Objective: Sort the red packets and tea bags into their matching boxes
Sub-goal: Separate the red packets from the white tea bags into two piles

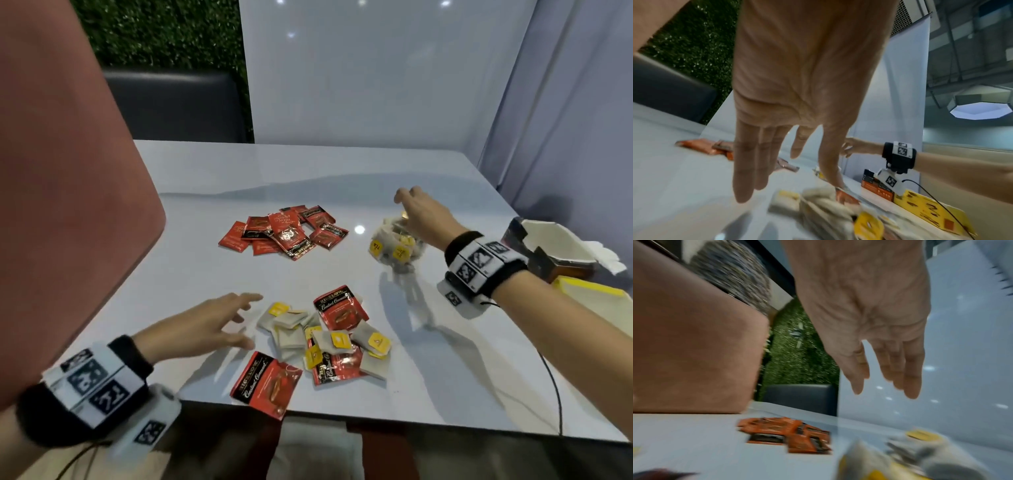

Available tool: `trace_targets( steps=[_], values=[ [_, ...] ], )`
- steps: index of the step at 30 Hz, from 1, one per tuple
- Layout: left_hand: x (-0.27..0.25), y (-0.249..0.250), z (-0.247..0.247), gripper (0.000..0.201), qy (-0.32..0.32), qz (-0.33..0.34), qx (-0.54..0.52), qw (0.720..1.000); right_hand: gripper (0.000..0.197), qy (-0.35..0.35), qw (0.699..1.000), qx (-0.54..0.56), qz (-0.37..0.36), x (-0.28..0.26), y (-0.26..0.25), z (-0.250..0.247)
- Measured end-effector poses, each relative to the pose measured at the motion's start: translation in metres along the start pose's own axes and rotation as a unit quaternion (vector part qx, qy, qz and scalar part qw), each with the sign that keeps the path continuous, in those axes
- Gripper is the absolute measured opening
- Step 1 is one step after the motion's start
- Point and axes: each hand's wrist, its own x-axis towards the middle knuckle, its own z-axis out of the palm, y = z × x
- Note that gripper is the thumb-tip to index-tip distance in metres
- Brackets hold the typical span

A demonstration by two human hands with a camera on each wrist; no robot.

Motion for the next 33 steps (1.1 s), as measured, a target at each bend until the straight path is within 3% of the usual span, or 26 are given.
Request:
trace_targets(
  steps=[2,5,7,10,13,18,22,24,27,29,33],
  values=[
    [-0.002,0.002,0.011,0.103,-0.006,0.02,0.008,1.0,0.037,-0.081,0.994,0.011,-0.071,-0.03,-0.026,-0.002],
    [0.006,0.012,0.01,0.082,0.005,0.037,0.047,0.998,0.045,-0.255,0.955,0.028,-0.147,-0.08,-0.059,0.001],
    [0.009,0.017,0.009,0.077,0.024,0.04,0.092,0.995,0.05,-0.308,0.936,0.032,-0.167,-0.11,-0.07,0.004],
    [-0.004,0.025,0.018,0.067,0.055,0.012,0.171,0.984,0.072,-0.302,0.936,0.006,-0.18,-0.141,-0.073,0.009],
    [-0.027,0.032,0.047,0.072,0.054,0.036,0.191,0.979,0.086,-0.282,0.943,-0.019,-0.176,-0.16,-0.073,0.016],
    [-0.042,0.037,0.085,0.099,0.016,0.044,0.225,0.973,0.07,-0.246,0.956,-0.027,-0.156,-0.162,-0.075,0.031],
    [-0.031,0.032,0.065,0.088,0.154,0.072,0.105,0.98,0.045,-0.219,0.963,-0.017,-0.159,-0.156,-0.071,0.036],
    [-0.01,0.027,0.048,0.088,0.187,0.07,0.059,0.978,0.042,-0.211,0.963,-0.013,-0.166,-0.155,-0.068,0.037],
    [0.024,0.026,0.034,0.095,0.075,0.048,0.118,0.989,0.032,-0.204,0.966,-0.012,-0.158,-0.15,-0.066,0.034],
    [0.039,0.032,0.033,0.085,0.017,0.057,0.177,0.982,0.024,-0.205,0.97,-0.007,-0.133,-0.145,-0.059,0.032],
    [0.054,0.036,0.032,0.044,0.03,0.103,0.265,0.958,0.012,-0.179,0.976,0.097,-0.078,-0.138,-0.04,0.02]
  ],
)
